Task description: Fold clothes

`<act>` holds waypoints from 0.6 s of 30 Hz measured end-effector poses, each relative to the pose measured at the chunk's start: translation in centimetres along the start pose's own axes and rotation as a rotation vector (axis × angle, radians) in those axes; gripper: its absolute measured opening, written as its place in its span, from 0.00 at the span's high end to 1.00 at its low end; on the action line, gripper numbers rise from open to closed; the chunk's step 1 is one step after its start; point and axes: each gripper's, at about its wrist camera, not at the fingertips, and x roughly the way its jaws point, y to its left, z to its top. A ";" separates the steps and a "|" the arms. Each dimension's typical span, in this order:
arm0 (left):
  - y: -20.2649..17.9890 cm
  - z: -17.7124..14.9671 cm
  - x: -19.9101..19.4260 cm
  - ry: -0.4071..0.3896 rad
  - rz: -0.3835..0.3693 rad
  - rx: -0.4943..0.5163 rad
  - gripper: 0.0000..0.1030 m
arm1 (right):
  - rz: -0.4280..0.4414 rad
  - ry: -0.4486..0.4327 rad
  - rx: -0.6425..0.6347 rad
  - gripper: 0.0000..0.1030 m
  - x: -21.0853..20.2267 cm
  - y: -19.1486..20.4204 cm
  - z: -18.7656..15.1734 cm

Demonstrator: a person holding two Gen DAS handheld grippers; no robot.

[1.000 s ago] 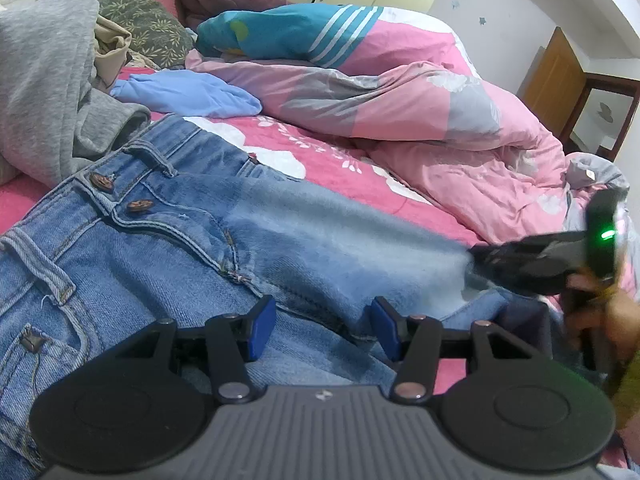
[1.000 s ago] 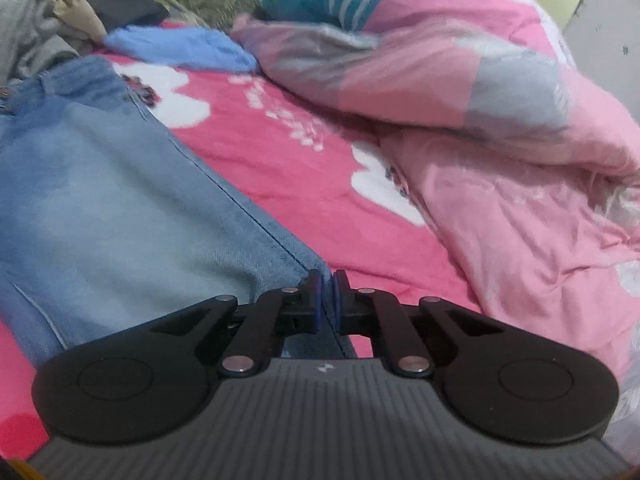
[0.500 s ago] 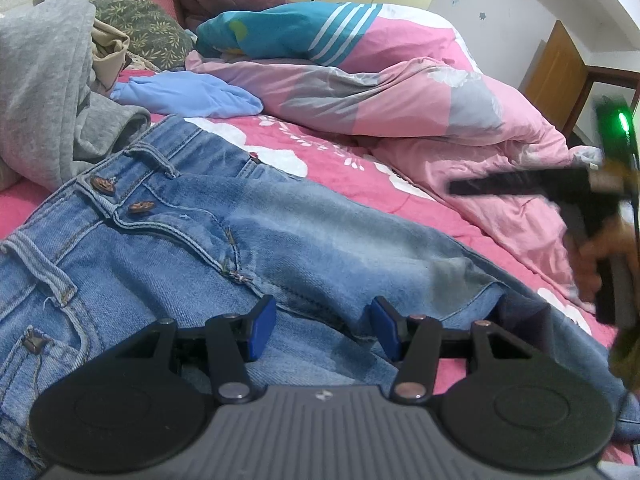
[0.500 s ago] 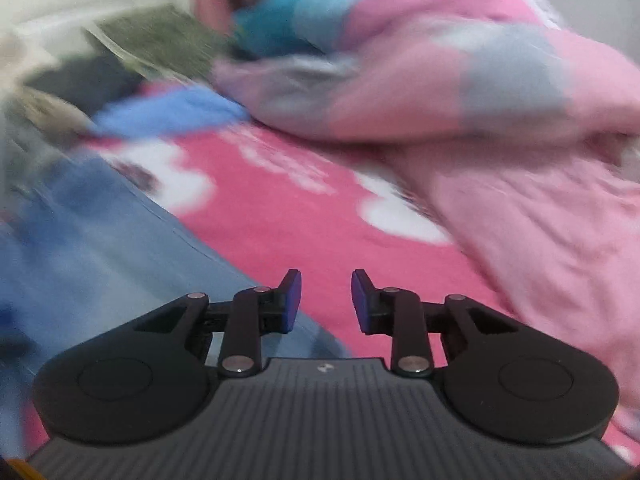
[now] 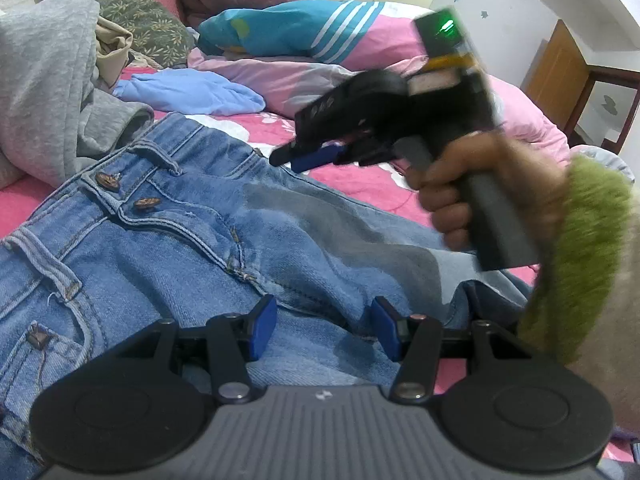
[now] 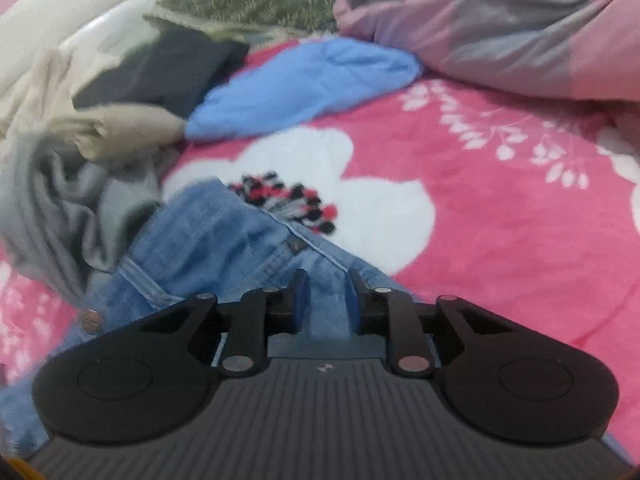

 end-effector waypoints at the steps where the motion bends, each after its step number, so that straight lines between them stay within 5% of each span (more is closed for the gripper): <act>1: 0.0 0.0 0.0 0.001 0.001 -0.002 0.47 | 0.035 0.021 -0.020 0.79 0.1 0.5 0.0; 3: -0.1 0.0 0.0 -0.001 0.003 -0.002 0.47 | 0.108 0.073 -0.063 0.80 0.7 1.5 0.0; 5: -0.1 -0.1 -0.1 -0.003 0.000 -0.005 0.49 | 0.079 0.105 -0.105 0.80 3.7 2.6 0.0; 9: 0.2 -0.1 -0.2 -0.004 -0.022 -0.016 0.48 | 0.063 0.045 -0.071 0.80 6.4 2.8 1.8; 13: 0.3 -0.1 -0.3 -0.009 -0.030 -0.017 0.47 | 0.032 0.010 -0.012 0.78 0.1 1.0 1.0; 18: -0.1 0.1 -1.0 -0.039 -0.024 -0.003 0.47 | -0.126 -0.103 0.078 0.71 -17.7 -4.2 -5.2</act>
